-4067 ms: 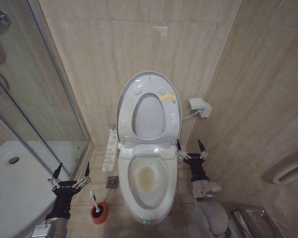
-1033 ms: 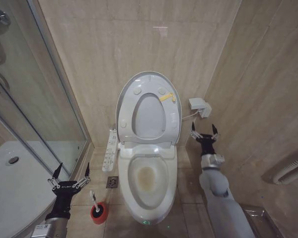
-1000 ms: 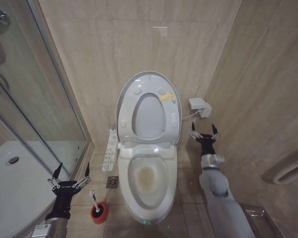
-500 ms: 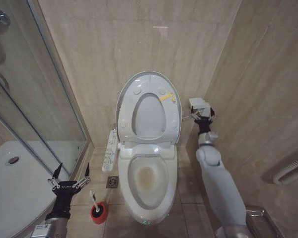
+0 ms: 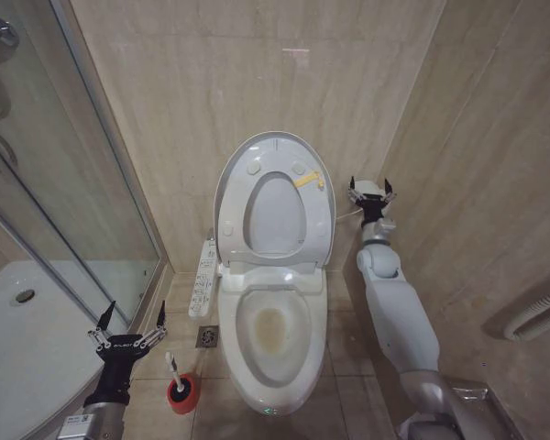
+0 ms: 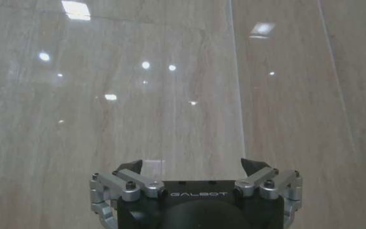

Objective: Open the toilet lid, clean the toilet bowl with a toilet brush, close the toilet lid, and flush.

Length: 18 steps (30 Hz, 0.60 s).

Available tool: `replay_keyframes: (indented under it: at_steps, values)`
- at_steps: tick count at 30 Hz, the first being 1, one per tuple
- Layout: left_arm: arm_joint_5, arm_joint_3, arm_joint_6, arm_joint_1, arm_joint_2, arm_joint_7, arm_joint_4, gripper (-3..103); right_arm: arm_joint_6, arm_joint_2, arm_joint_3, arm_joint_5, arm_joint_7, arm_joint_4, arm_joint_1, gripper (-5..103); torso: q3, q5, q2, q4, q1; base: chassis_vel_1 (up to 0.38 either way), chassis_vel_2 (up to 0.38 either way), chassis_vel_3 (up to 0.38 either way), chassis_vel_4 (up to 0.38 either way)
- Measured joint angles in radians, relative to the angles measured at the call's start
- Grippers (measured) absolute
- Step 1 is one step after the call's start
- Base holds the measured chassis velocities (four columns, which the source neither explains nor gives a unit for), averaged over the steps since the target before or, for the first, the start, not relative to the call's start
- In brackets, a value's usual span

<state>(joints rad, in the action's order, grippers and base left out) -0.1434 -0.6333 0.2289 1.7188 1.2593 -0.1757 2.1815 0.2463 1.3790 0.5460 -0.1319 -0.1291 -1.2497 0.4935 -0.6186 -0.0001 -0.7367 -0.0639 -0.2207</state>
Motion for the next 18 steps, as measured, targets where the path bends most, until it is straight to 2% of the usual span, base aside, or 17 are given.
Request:
replay_keyframes:
  at_steps: [18]
  values:
    - [0.000,0.000,0.000,0.000,0.000,0.000,0.000,100,0.013,0.040,-0.065,0.034,0.002,0.124,-0.144,100,0.000,0.0000,0.000,0.0000,0.000,0.000,0.000,0.000,0.000]
